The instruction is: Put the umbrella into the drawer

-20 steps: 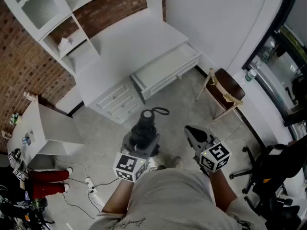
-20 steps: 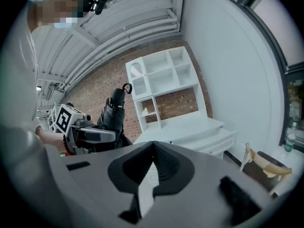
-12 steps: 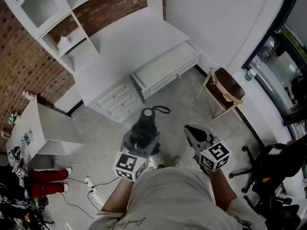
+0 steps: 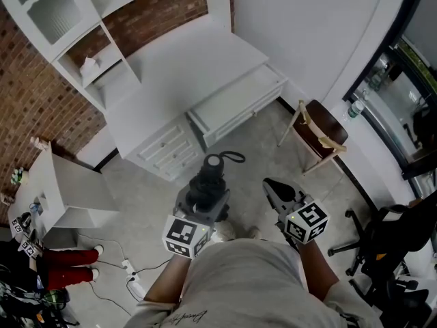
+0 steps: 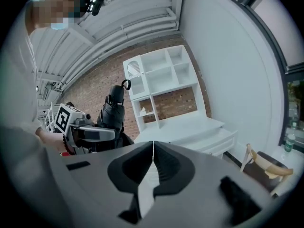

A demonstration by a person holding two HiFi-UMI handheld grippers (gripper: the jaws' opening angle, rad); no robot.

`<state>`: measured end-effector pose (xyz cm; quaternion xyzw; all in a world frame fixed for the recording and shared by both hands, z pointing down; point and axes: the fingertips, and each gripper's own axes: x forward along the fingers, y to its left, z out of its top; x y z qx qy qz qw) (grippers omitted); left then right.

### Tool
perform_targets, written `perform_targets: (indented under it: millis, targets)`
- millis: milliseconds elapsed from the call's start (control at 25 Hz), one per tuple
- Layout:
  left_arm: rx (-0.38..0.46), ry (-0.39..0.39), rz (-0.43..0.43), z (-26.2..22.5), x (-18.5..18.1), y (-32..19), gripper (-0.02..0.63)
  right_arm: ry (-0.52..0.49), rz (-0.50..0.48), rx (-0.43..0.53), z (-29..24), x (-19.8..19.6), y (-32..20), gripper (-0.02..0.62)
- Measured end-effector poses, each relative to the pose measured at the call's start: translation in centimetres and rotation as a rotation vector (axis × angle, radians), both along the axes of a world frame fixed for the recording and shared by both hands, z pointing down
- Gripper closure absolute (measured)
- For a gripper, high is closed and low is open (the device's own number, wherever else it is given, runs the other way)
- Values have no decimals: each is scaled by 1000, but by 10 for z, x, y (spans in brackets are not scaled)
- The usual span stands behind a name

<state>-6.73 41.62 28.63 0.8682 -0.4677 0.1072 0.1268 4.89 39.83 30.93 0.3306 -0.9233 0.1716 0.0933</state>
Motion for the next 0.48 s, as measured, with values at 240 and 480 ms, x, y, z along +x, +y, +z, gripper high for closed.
perform_targets:
  millis: [240,480]
  targets:
    - [1,-4,17,2,-17,-13,333,3,18,-5,3,-16,-16,568]
    - [2,3,34,0,-34,-27,333,2,35,-7,5,-33,-31,568]
